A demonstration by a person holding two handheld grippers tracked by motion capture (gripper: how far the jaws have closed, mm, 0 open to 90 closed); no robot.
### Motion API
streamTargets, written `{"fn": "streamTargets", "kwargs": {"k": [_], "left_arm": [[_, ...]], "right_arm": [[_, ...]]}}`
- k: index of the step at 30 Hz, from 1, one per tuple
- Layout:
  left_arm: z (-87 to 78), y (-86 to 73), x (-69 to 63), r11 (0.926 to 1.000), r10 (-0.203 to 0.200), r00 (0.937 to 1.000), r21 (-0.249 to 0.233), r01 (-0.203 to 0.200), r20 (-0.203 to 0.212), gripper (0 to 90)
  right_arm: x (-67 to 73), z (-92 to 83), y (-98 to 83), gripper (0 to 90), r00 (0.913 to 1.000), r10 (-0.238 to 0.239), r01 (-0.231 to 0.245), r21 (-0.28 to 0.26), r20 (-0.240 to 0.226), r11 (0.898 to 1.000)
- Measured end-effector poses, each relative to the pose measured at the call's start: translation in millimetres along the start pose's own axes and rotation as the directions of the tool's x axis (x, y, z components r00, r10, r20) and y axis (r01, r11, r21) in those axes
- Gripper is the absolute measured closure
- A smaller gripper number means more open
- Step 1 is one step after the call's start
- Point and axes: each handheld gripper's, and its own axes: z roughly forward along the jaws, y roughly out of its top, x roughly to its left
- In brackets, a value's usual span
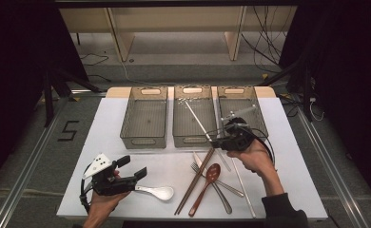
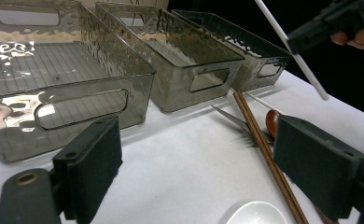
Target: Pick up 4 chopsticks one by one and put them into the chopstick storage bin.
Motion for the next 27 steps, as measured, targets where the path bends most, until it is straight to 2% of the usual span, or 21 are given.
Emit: {"fn": "streamTargets", "kwargs": {"k": [5, 6, 9, 15, 16, 19, 23, 25, 27], "left_arm": [[-0.6, 0.2, 0.7, 1.0000, 0.003, 1.0000, 0.003, -0.003, 0.003, 14.8], [-0.6, 0.2, 0.7, 1.0000, 0.003, 1.0000, 0.003, -0.003, 0.003, 14.8], [-0.7, 0.2, 0.5, 1.0000, 0.003, 1.0000, 0.004, -0.003, 0.004, 14.8], [-0.6, 0.3, 0.5, 1.0000, 0.002, 1.0000, 0.004, -0.002, 0.006, 14.8], [-0.8, 0.3, 0.3, 1.0000, 0.004, 1.0000, 0.004, -0.004, 0.007, 14.8], [-0.8, 0.4, 0.3, 1.0000, 0.004, 1.0000, 0.002, -0.004, 0.008, 14.9], [-0.8, 0.4, 0.5, 1.0000, -0.002, 1.0000, -0.002, 0.002, 0.007, 14.8], [-0.6, 0.4, 0.6, 1.0000, -0.001, 1.0000, -0.001, 0.001, 0.007, 14.8], [-0.8, 0.5, 0.3, 1.0000, -0.001, 1.0000, -0.001, 0.001, 0.009, 14.8]], "right_arm": [[6.5, 14.1, 24.4, 85.2, 0.9998, 0.002, -0.003, -0.038, -0.020, 0.999], [6.5, 14.1, 24.4, 85.2, 0.9998, 0.002, -0.003, -0.038, -0.020, 0.999], [10.0, 25.7, 42.3, 85.2, 0.9994, 0.010, -0.012, -0.064, -0.032, 0.998], [11.4, 41.8, 62.4, 85.2, 0.9991, 0.029, -0.032, -0.098, -0.031, 0.995], [13.3, 49.4, 71.2, 85.1, 0.9988, 0.033, -0.037, -0.108, -0.035, 0.993], [15.4, 59.4, 81.4, 85.1, 0.9987, 0.038, -0.042, -0.131, -0.036, 0.990], [16.0, 72.2, 95.4, 85.1, 0.9958, 0.078, -0.085, -0.174, -0.049, 0.981], [17.9, 78.9, 102.3, 85.1, 0.9944, 0.088, -0.097, -0.174, -0.057, 0.980], [21.5, 85.0, 108.7, 85.1, 0.9954, 0.080, -0.088, -0.169, -0.052, 0.982]]}}
